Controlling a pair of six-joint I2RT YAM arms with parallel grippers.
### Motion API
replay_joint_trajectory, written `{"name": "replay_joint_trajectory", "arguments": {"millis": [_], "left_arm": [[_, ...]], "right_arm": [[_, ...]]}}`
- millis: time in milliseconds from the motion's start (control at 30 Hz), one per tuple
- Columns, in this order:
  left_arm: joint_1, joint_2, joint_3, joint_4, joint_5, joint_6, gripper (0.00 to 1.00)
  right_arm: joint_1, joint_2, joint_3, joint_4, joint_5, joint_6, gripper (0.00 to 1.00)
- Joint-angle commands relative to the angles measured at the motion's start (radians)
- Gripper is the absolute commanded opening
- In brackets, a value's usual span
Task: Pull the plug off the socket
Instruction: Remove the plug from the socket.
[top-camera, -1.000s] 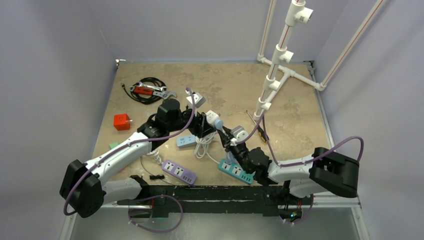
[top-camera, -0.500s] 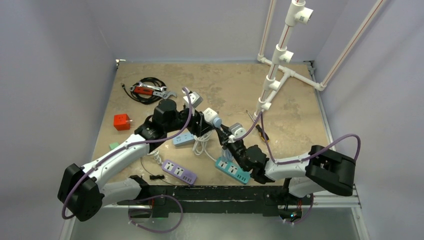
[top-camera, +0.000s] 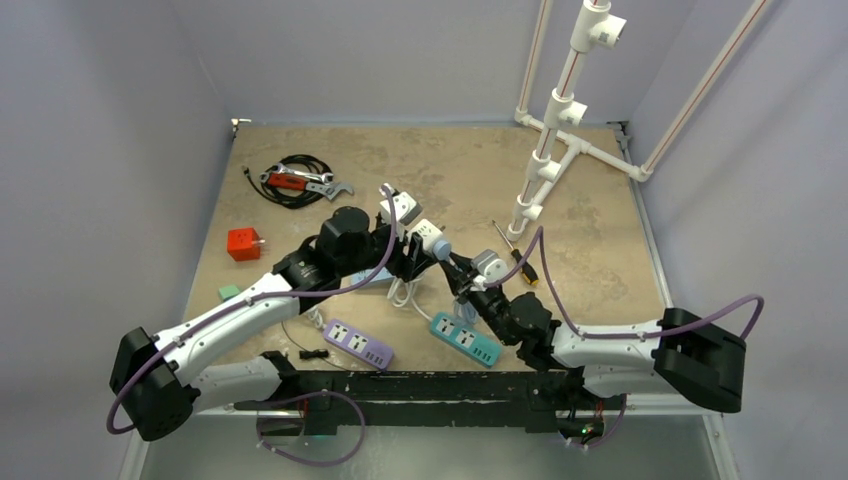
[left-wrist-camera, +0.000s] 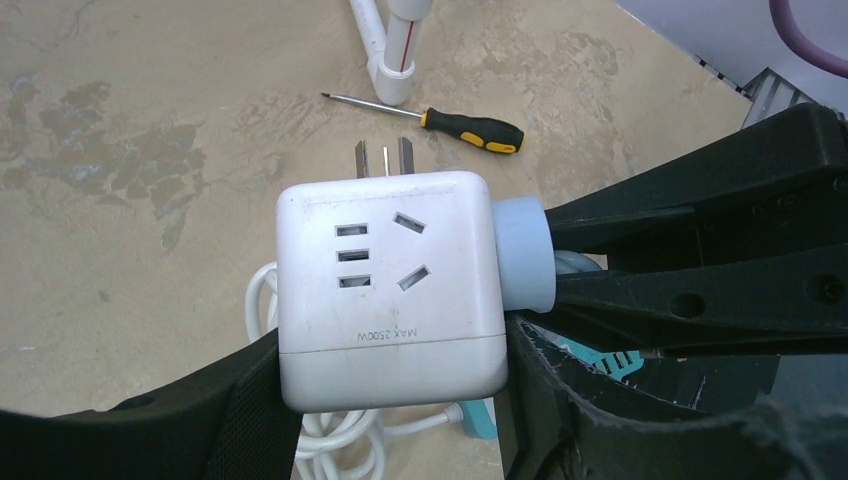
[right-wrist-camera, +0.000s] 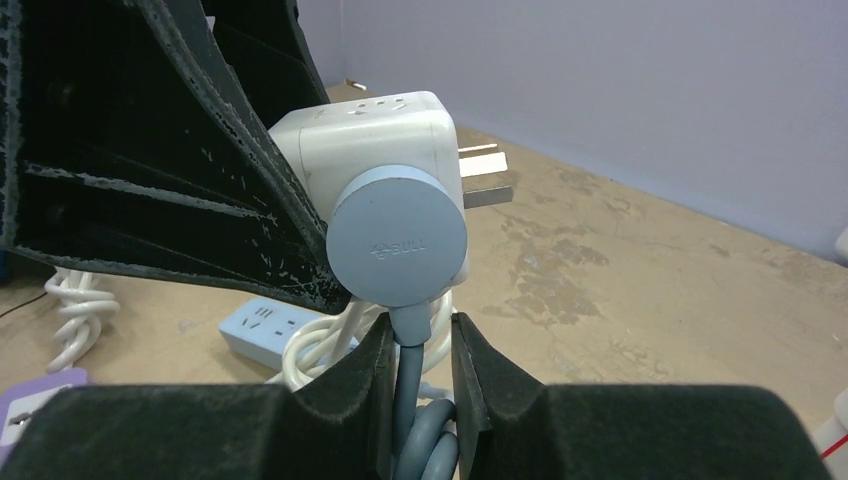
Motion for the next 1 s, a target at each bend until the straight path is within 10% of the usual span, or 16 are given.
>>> {"name": "replay_joint_trajectory", "arguments": {"millis": [0, 633, 800, 967], "left_arm": [[0.03, 0.022, 0.022, -0.084, -0.239, 0.08, 0.0], [0.102, -0.036, -0.023, 0.244, 0.651, -0.139, 0.0], [0.103, -0.052, -0.021, 0.185, 0.579, -0.097, 0.0], [0.077, -0.045, 0.023, -0.028, 0.196, 0.043, 0.0]], "right_arm": [[-0.003, -0.097, 0.007, 0.2, -0.028, -0.002, 0.0], [-0.065, 0.26, 0.115, 0.205, 0.029, 0.021, 0.0], [-0.066, 0.246, 0.112, 0.211, 0.034, 0.014, 0.0], [-0.066, 0.131, 0.072, 0.206, 0.017, 0.017, 0.0]]}}
